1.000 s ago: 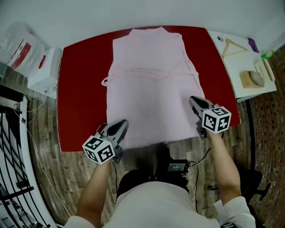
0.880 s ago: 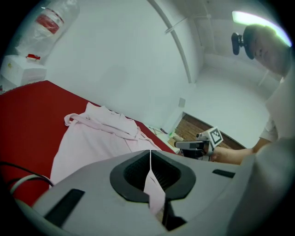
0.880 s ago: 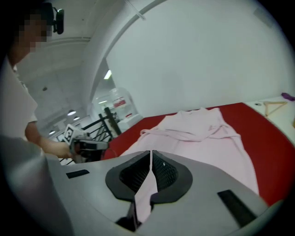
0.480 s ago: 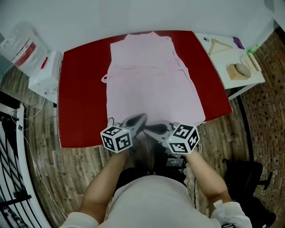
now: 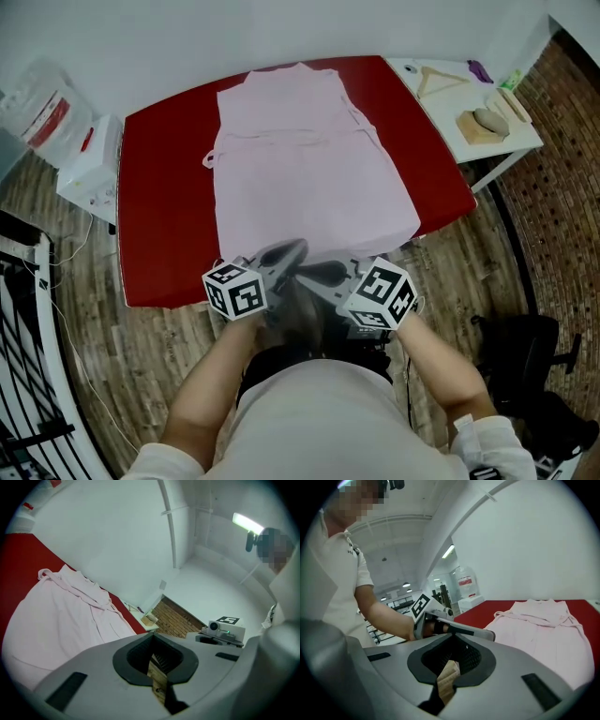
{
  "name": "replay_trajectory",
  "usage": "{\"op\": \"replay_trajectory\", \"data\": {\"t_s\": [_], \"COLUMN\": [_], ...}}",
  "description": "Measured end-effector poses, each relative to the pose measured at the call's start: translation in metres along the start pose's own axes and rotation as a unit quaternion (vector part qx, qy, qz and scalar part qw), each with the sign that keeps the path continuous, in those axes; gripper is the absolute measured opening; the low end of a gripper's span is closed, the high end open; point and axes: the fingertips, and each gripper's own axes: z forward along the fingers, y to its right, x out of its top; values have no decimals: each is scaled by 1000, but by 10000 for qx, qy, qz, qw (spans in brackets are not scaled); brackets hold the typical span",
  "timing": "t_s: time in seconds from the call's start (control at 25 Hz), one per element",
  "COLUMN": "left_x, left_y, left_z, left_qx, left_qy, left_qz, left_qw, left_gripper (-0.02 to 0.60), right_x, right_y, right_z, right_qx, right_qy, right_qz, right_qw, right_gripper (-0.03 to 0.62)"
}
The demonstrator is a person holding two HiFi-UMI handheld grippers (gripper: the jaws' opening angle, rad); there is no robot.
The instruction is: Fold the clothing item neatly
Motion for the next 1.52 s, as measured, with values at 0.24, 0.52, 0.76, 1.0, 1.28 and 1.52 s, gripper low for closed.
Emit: {"op": "replay_trajectory", "data": {"t_s": [0.24,0.52,0.76,1.0,1.28,1.52], "left_x": [-9,-40,-80,-129,-177,-209], "left_y": [10,-17,-62,-102,-132,-178], "left_z": [-3,-54,-111,-139,-157,-168], "left_qx": [63,737,1700,2567,2998,3255], "left_qy": [-31,49,79,26,-171,-480], "left_qz": [189,-81,-525,-858,-975,-821], "left_qw": [9998,9972,9840,9627,9489,9408], "left_gripper": [3,5,6,48,153,191], "right_x": [-7,-52,-137,-222,-290,-348], "right_y": [-3,55,123,179,222,248], "right_z": [-9,-49,-116,-173,-198,-193], "right_qx": [236,-854,-1710,-2347,-2594,-2437], "right_qy": [222,-355,-799,-1182,-1453,-1960], "right_qz": [806,309,1203,1931,2125,2111], "right_qw": [9962,9952,9746,9453,9308,9261], "right_gripper": [20,21,23,26,154,227]}}
